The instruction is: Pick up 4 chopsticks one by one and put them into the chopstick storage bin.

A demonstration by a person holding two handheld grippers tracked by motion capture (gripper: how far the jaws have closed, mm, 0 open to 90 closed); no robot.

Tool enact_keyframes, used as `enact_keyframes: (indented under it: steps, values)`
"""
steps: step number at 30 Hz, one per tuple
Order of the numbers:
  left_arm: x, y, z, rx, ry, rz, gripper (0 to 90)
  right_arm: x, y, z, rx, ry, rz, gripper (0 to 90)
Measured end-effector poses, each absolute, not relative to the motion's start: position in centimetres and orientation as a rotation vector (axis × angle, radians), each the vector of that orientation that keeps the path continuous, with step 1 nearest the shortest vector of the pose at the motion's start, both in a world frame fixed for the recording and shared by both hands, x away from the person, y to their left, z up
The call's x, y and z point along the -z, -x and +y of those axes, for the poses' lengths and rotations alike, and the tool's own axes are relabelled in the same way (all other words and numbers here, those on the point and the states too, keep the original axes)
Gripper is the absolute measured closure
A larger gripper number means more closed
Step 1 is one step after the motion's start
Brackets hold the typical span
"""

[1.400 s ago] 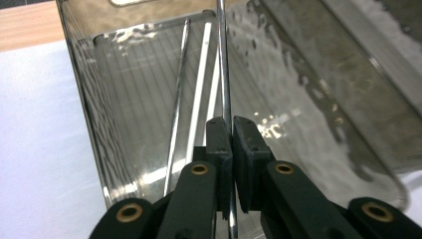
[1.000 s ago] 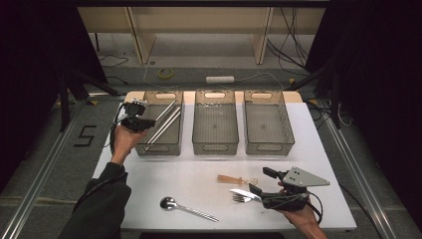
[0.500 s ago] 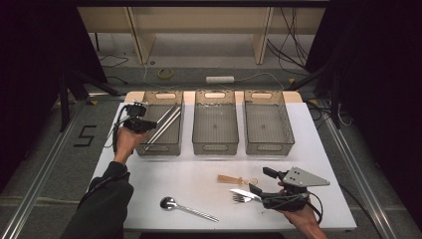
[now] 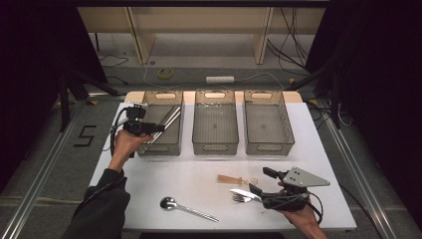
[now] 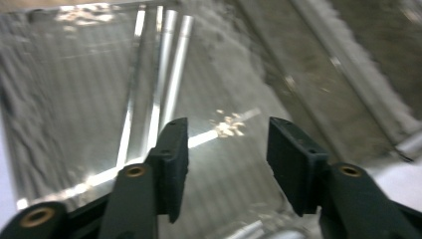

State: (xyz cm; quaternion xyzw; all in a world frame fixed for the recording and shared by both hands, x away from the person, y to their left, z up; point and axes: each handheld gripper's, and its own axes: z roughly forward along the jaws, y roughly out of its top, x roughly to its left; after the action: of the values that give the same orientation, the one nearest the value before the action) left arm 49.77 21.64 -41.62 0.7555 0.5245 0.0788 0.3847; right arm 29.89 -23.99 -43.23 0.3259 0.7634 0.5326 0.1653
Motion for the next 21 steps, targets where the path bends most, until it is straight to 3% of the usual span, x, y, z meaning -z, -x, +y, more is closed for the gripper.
enact_keyframes:
  steps: [5,21]
  values:
    - [41.4,-48.2,21.2,-0.190,-1.957,1.278,41.8,43.2,-29.9,-23.9,-1.522,-0.924,2.176,26.4]
    - [40.2,-44.5,19.4,-0.205,-2.050,1.149,36.0,43.2,-30.0,-23.8,-1.512,-0.917,2.222,26.1]
